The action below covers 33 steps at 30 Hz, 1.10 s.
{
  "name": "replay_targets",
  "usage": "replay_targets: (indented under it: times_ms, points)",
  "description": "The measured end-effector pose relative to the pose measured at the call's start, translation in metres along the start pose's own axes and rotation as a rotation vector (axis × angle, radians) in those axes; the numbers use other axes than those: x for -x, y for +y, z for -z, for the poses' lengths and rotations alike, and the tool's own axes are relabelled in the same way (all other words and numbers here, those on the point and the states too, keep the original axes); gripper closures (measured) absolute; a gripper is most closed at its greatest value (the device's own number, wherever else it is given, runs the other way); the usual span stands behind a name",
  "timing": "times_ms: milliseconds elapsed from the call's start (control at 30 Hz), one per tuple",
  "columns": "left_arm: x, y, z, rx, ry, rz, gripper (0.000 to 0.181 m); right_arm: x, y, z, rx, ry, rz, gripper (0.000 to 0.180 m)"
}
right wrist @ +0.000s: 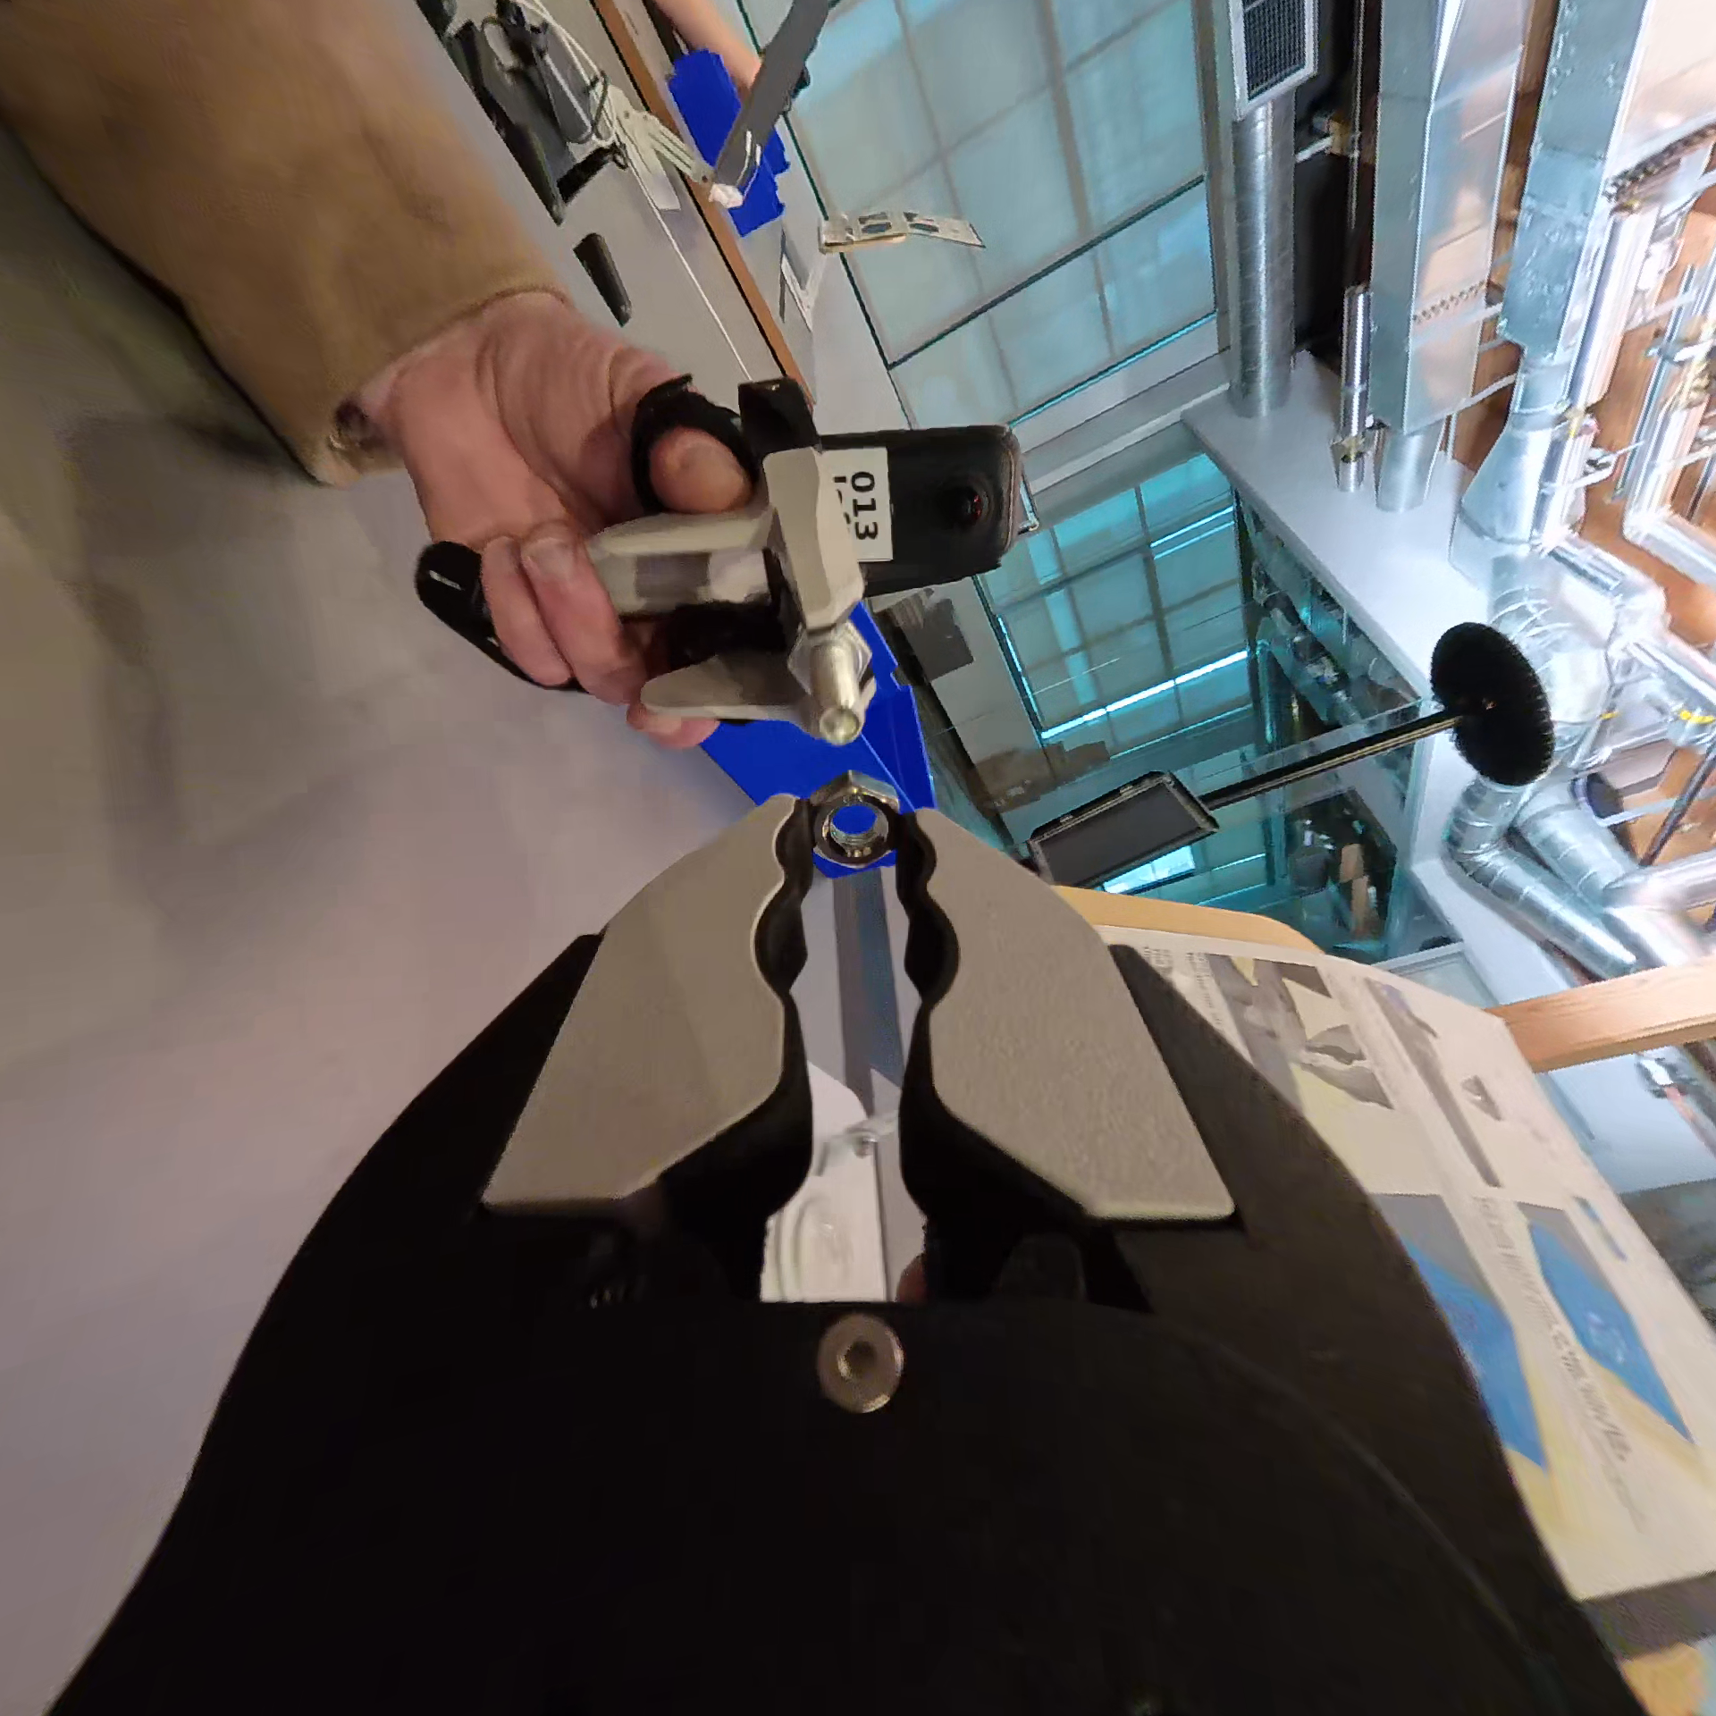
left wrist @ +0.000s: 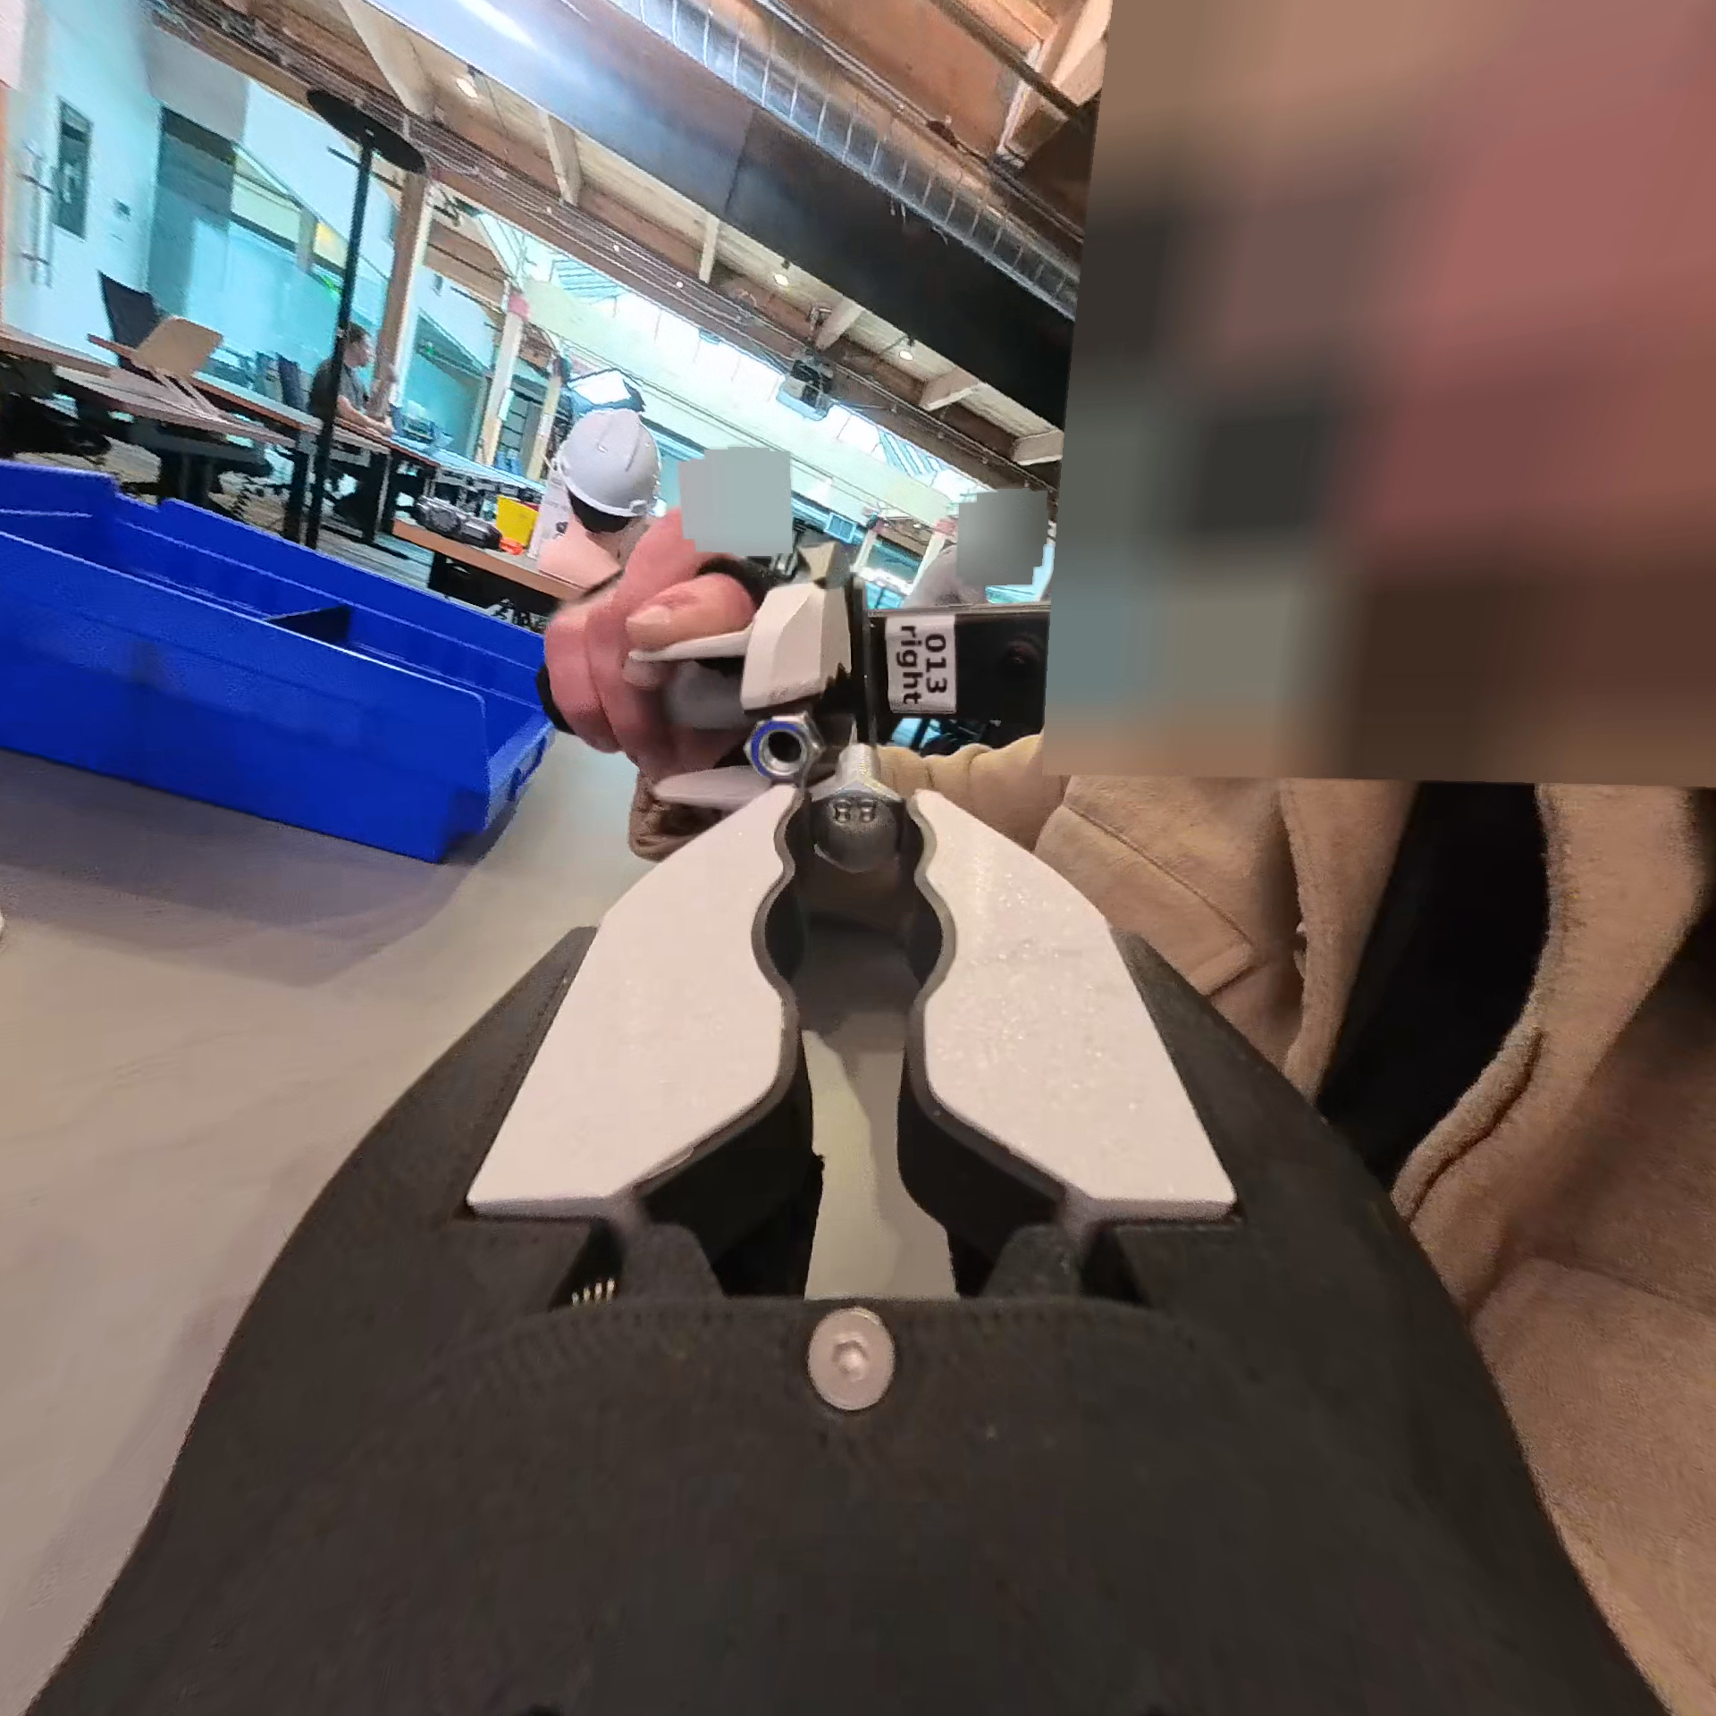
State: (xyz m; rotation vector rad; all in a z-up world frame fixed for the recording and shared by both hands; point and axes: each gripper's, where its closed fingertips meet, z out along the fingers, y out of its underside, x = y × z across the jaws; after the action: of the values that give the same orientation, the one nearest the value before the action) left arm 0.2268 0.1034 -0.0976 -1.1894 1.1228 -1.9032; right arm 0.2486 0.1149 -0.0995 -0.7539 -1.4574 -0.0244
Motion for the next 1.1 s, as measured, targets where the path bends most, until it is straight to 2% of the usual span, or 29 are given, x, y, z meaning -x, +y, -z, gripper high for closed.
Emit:
replay_targets:
  times_ms: [67, 300, 433, 533, 667, 833, 900, 967, 1100]
  points:
    - [0.008, 0.006, 0.003, 0.059, -0.066, -0.05, 0.164, -0.002, -0.001, -0.001, -0.015, 0.004, -0.069, 0.162]
    - [0.022, 0.0, 0.015, 0.079, -0.214, -0.174, 0.164, -0.016, 0.012, 0.005, -0.012, 0.037, -0.333, 0.162]
    - [0.039, 0.004, 0.029, 0.21, -0.406, -0.354, 0.163, -0.005, 0.026, 0.006, 0.032, 0.017, -0.375, 0.162]
    - [0.045, 0.007, 0.035, 0.274, -0.474, -0.421, 0.164, -0.007, 0.029, 0.012, 0.043, 0.027, -0.41, 0.162]
    - [0.05, 0.01, 0.037, 0.293, -0.499, -0.417, 0.163, -0.05, 0.042, 0.041, 0.094, 0.138, -0.407, 0.162]
    - [0.051, 0.009, 0.037, 0.291, -0.504, -0.414, 0.163, -0.11, 0.105, 0.116, 0.359, 0.227, -0.396, 0.162]
    - [0.051, 0.01, 0.037, 0.293, -0.5, -0.408, 0.164, -0.103, 0.146, 0.148, 0.532, 0.124, -0.507, 0.162]
    - [0.052, 0.012, 0.036, 0.301, -0.5, -0.407, 0.164, -0.096, 0.181, 0.177, 0.655, 0.096, -0.557, 0.161]
    - [0.054, 0.016, 0.034, 0.309, -0.493, -0.393, 0.163, -0.053, 0.236, 0.209, 0.877, -0.043, -0.721, 0.162]
